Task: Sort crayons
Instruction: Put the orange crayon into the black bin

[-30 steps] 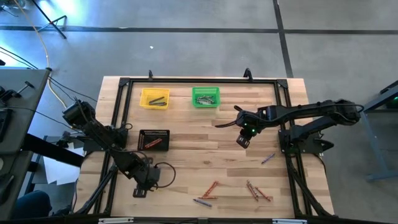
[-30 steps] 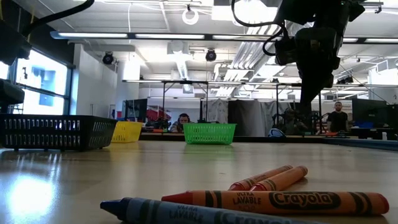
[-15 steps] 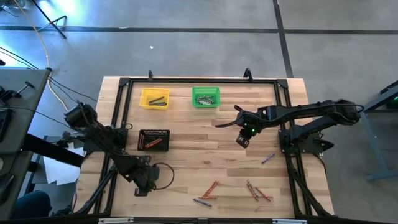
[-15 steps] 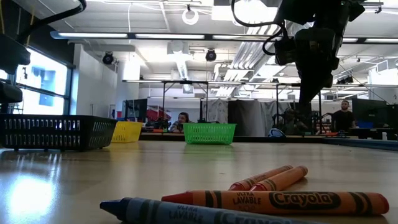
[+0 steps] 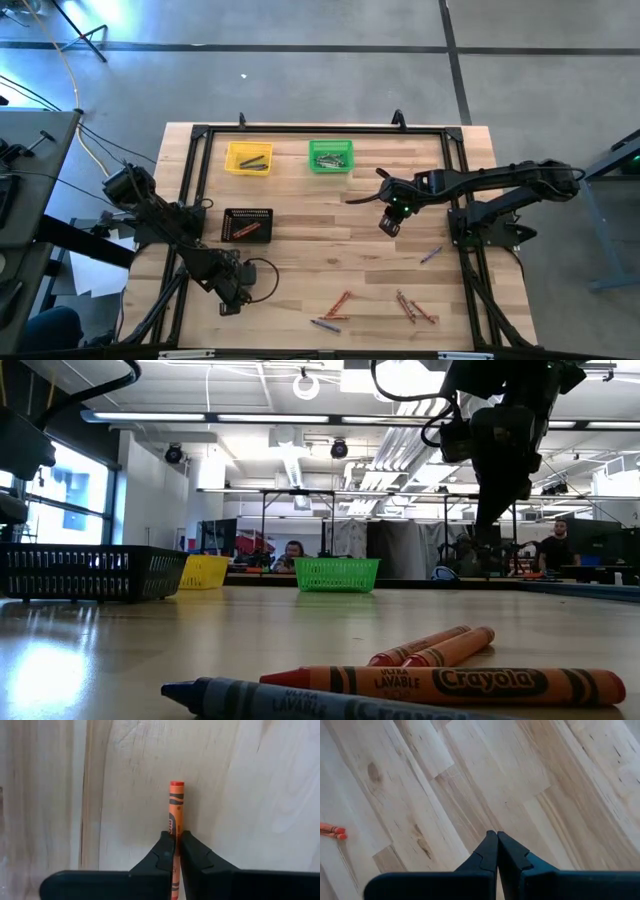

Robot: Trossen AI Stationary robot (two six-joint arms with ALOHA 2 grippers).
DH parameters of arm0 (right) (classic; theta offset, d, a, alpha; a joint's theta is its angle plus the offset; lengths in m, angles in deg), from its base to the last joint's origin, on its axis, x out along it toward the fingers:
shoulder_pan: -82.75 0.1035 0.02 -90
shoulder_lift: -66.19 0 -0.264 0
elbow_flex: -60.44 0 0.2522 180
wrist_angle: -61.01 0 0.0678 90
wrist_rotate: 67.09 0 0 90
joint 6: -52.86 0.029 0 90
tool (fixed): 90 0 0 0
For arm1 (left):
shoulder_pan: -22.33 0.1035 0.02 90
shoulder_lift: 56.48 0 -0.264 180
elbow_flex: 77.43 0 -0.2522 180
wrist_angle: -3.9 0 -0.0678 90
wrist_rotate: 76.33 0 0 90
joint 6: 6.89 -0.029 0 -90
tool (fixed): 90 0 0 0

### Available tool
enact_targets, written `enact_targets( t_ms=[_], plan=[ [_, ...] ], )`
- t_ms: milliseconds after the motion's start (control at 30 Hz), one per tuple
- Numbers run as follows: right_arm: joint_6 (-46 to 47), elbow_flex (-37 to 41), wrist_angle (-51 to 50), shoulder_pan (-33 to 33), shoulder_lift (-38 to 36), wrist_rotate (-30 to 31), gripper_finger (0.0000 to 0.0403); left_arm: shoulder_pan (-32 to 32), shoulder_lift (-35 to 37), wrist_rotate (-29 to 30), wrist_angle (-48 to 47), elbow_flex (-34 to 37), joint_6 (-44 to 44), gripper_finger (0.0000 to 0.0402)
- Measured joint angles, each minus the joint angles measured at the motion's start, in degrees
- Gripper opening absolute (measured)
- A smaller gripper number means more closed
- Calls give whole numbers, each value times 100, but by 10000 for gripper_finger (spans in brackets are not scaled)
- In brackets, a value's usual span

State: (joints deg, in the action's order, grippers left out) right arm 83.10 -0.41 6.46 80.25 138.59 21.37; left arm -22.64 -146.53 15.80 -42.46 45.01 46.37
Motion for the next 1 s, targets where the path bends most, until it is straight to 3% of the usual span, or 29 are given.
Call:
enact_targets(
  t_ms=[267,467,567,667,900,1000],
  plan=[
    [-70,0,-4,0,0,-4,0,49,398,348,-345,-474,-639,1],
    [-72,0,13,0,0,-9,0,304,680,1732,-1276,-1031,-1267,1],
    [-72,0,31,-2,0,-9,0,540,795,2608,-1773,-1160,-1271,1],
    [-72,0,36,-2,0,-9,0,849,825,3096,-2249,-1111,-1140,1],
    [-73,0,32,-2,0,145,0,1734,825,3141,-2486,-638,-674,1],
    [-73,0,30,-2,0,197,0,2008,825,2886,-2488,-482,-592,1]
  ],
)
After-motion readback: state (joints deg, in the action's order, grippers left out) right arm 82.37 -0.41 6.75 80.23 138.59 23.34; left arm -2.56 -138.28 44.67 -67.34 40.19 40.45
